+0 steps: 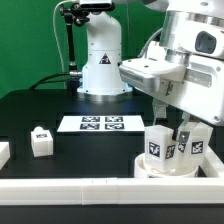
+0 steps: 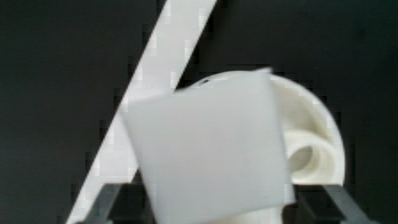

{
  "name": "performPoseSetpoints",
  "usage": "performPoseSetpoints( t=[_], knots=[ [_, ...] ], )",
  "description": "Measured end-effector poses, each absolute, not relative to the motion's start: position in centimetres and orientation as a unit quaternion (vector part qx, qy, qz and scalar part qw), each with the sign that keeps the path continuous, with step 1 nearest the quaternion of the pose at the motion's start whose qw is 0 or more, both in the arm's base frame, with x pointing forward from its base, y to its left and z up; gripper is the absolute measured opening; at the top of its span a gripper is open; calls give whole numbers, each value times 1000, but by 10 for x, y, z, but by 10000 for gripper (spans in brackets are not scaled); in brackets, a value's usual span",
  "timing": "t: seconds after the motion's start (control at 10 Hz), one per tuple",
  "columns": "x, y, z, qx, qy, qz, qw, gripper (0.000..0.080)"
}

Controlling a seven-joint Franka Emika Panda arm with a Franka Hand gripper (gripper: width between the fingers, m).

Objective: Assemble stool

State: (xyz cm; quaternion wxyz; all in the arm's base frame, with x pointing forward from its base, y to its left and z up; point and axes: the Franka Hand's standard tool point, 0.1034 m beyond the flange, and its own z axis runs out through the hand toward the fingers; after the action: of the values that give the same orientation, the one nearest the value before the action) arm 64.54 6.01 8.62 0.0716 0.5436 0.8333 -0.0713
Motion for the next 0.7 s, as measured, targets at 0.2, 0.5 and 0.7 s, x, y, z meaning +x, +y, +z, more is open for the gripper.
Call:
performPoseSetpoints(
  t=[0.2,0.5,0.7],
  knots=[
    [645,60,86,544,833,-71,71,344],
    [645,59,86,558,824,-71,72,344],
    [644,58,86,618,780,-67,76,344]
  ],
)
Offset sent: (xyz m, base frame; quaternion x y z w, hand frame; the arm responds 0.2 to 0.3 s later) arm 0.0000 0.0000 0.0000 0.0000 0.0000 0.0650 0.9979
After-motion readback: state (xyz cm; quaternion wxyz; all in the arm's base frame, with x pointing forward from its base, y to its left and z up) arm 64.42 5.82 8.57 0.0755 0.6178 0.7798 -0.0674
